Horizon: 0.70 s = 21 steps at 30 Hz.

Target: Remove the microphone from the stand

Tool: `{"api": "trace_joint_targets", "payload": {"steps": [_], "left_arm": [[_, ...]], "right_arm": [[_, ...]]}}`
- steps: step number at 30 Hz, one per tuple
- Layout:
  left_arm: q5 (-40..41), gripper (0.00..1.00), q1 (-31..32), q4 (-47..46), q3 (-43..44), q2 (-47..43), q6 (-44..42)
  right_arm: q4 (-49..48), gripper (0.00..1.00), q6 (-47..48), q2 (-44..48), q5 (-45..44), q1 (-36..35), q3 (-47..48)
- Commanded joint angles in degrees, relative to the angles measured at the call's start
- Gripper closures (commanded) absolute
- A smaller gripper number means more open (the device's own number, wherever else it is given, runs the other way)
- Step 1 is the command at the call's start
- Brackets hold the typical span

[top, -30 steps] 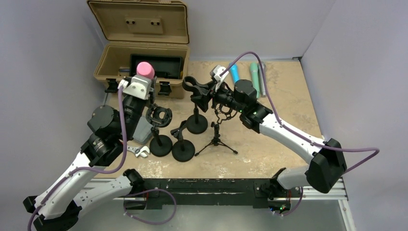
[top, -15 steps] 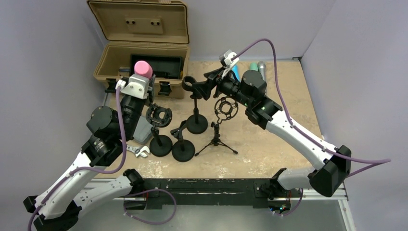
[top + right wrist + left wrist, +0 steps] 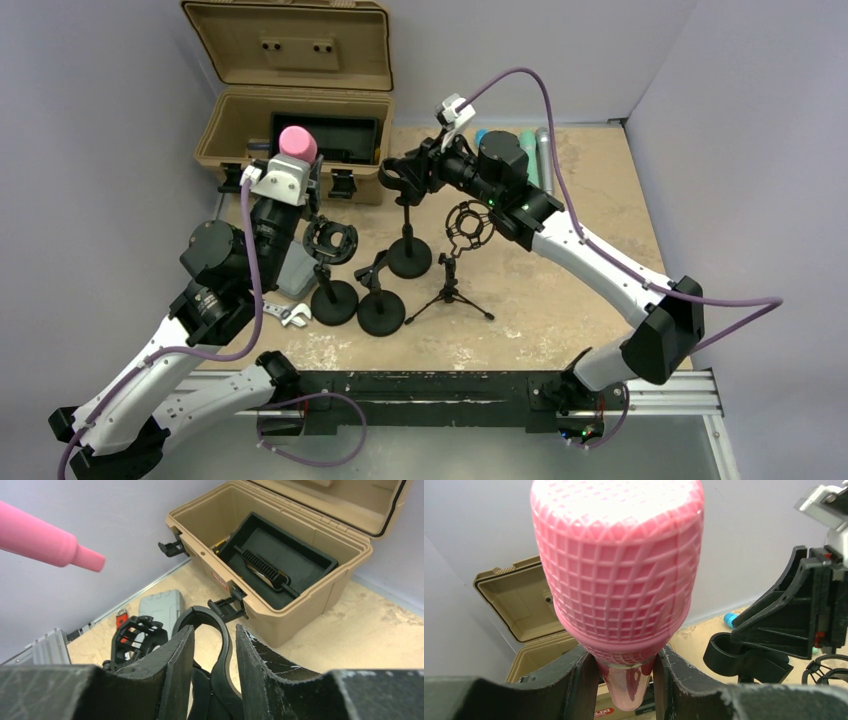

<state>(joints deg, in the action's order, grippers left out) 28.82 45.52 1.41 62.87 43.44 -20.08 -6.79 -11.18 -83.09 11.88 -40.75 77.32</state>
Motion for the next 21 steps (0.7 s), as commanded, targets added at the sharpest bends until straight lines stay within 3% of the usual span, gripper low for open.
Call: {"api": "trace_joint_targets", "payload": {"steps": [1,21], "left_arm": [[0.2,1.0,0.2,-2.4,0.0,-0.4,1.0],[-0.3,1.0,0.2,-1.9,0.2,0.2,1.7]], "right_arm": [[0.6,0.66,1.5,-0.6,-1.0,-0.1,2.4],[3.2,0.76,3.7,-3.9,-6.9,-1.5,-5.0]]}}
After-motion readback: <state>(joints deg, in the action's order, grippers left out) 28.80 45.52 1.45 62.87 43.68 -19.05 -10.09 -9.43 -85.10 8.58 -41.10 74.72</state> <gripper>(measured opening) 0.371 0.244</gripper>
